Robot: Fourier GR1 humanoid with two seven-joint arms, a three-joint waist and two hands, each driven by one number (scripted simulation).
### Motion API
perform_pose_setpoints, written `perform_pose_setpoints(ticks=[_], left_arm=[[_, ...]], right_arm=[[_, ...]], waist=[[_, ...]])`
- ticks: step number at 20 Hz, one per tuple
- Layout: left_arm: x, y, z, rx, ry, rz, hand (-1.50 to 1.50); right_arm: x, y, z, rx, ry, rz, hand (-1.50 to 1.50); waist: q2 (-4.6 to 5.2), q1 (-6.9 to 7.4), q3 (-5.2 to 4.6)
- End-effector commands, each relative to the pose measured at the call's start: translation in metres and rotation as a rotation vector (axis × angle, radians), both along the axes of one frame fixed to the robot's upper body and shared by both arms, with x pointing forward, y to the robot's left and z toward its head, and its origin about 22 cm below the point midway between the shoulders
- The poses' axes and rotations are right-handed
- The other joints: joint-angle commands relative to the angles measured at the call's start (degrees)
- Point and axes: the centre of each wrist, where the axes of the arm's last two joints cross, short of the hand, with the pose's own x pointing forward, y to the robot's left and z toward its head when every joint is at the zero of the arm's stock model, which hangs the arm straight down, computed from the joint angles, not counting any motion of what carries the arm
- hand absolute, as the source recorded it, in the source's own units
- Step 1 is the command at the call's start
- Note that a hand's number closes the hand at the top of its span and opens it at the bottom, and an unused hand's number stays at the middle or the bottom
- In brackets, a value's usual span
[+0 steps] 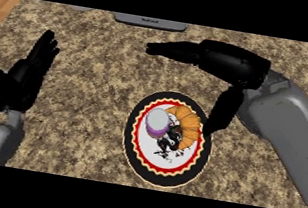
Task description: Pick the can from the plate and place it in the pan
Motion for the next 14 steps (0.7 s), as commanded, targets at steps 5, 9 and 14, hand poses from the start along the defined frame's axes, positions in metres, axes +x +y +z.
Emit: perform_pose_setpoints(ticks=[5, 9, 14], left_arm=[[-0.005, 0.006, 0.004, -0.007, -0.003, -0.007, 0.00], [-0.003, -0.004, -0.007, 0.019, -0.021, 0.021, 0.00], [-0.008, -0.008, 0.001, 0.004, -0.007, -0.004, 0.00]], right_arm=[[-0.030, 0.039, -0.011, -0.113, 0.000, -0.020, -1.50], [-0.028, 0.018, -0.034, -0.142, 0.015, -0.063, -1.50], [-0.009, 0.014, -0.024, -0.186, -0.007, -0.159, -1.50]], waist=[[-0.04, -0.04, 0.01], [0.11, -0.02, 0.02], [0.11, 0.38, 0.02]])
